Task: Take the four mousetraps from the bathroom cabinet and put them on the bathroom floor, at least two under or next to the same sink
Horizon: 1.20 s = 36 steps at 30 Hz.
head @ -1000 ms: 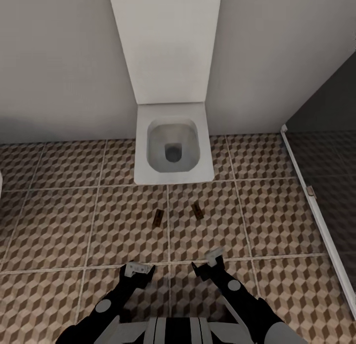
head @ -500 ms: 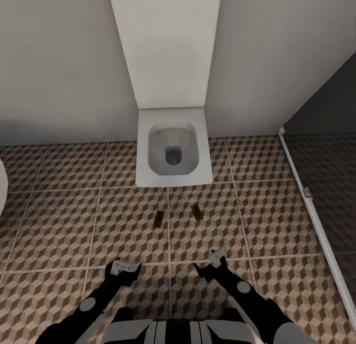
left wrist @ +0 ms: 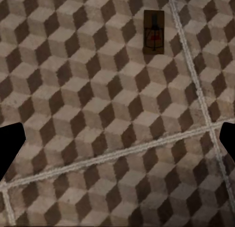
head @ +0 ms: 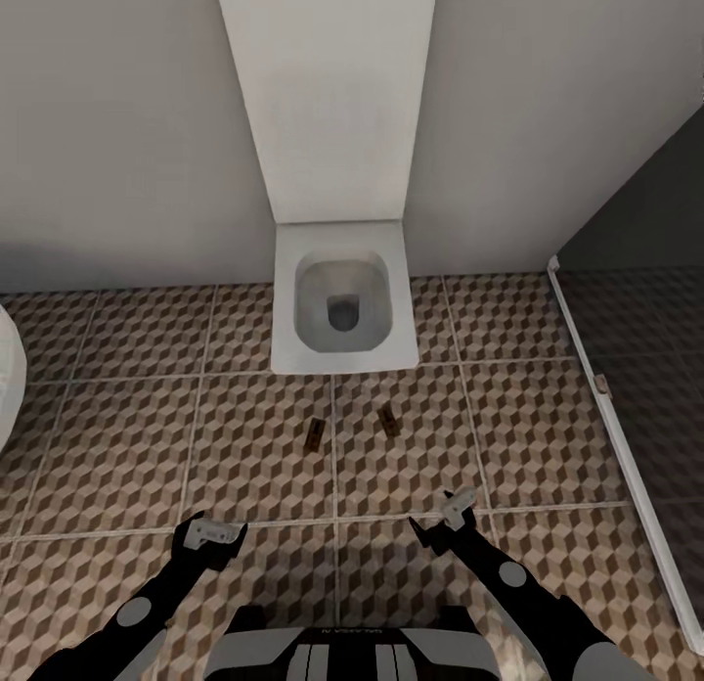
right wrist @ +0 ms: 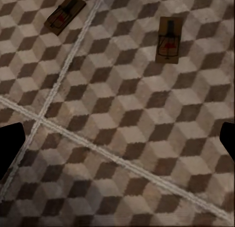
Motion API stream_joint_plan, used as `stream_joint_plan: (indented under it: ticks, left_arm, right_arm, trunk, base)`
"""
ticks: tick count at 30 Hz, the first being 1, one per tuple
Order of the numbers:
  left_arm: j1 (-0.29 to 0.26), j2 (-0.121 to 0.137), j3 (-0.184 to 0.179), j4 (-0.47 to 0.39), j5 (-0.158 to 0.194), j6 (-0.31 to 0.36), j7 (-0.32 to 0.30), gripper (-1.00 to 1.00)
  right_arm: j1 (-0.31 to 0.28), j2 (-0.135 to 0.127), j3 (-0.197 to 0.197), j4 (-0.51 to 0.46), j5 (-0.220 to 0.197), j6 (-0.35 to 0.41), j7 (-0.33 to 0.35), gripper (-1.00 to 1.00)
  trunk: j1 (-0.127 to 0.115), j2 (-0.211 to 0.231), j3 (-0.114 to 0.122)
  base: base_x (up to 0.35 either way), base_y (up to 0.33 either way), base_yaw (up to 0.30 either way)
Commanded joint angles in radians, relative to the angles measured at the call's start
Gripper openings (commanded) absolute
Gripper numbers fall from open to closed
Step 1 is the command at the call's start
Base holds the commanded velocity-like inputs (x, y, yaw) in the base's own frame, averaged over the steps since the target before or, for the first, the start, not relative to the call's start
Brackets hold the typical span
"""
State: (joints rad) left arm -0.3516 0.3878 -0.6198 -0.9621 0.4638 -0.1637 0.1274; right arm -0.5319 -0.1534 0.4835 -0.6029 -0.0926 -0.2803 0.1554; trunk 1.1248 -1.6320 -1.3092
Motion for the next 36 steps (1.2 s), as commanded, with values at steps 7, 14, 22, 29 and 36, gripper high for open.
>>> stream_joint_plan:
  ticks: [7, 14, 22, 29, 36]
  left_arm:
    - [0.013, 0.012, -0.008, 0.054, 0.01, -0.037, 0.009, 1.0]
    - [0.021, 0.011, -0.008, 0.144, 0.011, -0.107, 0.01, 1.0]
    - [0.024, 0.006, -0.009, 0.203, 0.012, -0.132, 0.01, 1.0]
    - [0.026, -0.009, -0.009, 0.259, 0.013, -0.178, 0.011, 1.0]
    - [0.035, -0.028, -0.01, 0.35, 0.013, -0.229, 0.011, 1.0]
  right_arm:
    - [0.005, -0.02, 0.005, 0.003, -0.013, -0.049, -0.065, 1.0]
    - [0.022, -0.013, 0.006, 0.09, -0.018, -0.093, -0.134, 1.0]
    - [0.024, -0.009, 0.005, 0.167, -0.019, -0.1, -0.121, 1.0]
    - [0.025, -0.002, 0.004, 0.197, -0.017, -0.101, -0.12, 1.0]
    - [0.025, 0.016, 0.004, 0.286, -0.018, -0.2, -0.179, 1.0]
  trunk:
    - [-0.027, 0.049, 0.022]
    - [-0.054, 0.098, 0.044]
    - [-0.084, 0.154, 0.069]
    - [-0.111, 0.203, 0.091]
    - [-0.138, 0.252, 0.113]
  base:
    - [0.0, 0.0, 0.0]
    - [0.0, 0.0, 0.0]
    - [0.0, 0.0, 0.0]
    - [0.0, 0.0, 0.0]
    - [0.0, 0.0, 0.0]
